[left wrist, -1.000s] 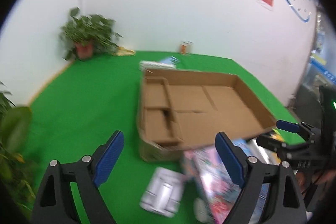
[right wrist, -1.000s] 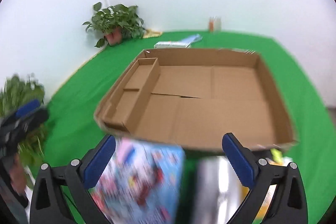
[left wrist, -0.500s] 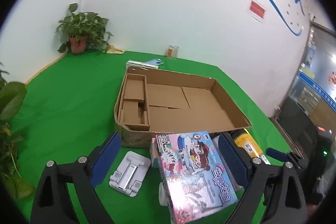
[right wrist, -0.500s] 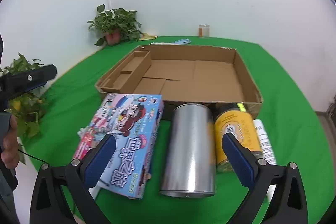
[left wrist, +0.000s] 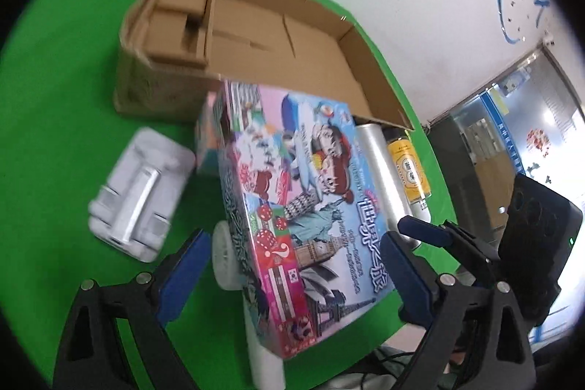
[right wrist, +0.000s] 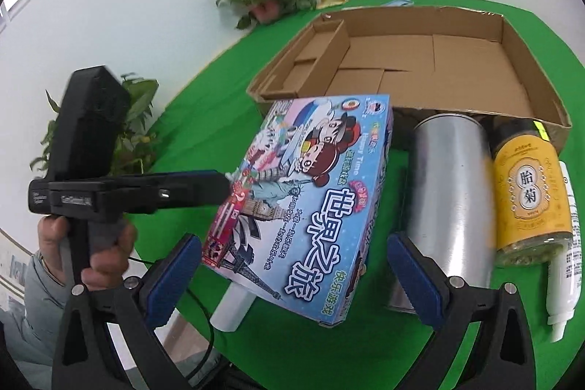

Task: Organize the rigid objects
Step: 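Grasp the 'World Tour' game box between both grippers, then lift the game box with both grippers and carry it over the box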

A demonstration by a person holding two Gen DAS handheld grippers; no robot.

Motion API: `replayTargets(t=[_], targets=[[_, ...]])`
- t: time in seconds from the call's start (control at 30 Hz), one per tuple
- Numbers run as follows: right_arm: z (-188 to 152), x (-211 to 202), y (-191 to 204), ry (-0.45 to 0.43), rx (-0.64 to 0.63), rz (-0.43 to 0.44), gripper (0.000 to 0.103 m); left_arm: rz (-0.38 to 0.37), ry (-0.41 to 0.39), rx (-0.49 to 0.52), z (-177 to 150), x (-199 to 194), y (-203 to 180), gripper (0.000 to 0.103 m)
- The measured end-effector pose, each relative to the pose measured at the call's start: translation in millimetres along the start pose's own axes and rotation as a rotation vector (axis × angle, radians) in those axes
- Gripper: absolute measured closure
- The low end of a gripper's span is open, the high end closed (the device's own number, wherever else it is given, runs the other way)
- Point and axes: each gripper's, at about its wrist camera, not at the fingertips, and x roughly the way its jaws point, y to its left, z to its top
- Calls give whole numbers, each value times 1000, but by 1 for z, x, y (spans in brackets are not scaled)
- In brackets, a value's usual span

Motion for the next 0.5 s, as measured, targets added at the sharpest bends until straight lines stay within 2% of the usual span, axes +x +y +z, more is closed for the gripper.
replayTargets(t=[0.1, 0.2, 0.33, 0.5], targets=[[6, 18, 2, 36, -2, 2, 1, -3, 38, -42, 6, 19, 9, 11], [14, 34, 6, 69, -14, -35, 0, 9, 53, -27, 10, 28, 6, 19], [21, 53, 4, 103, 4, -90, 1, 22, 49, -37, 16, 27, 5, 30], [25, 70, 8, 117, -12, -137, 0, 72, 29, 1, 19, 21, -1, 33]])
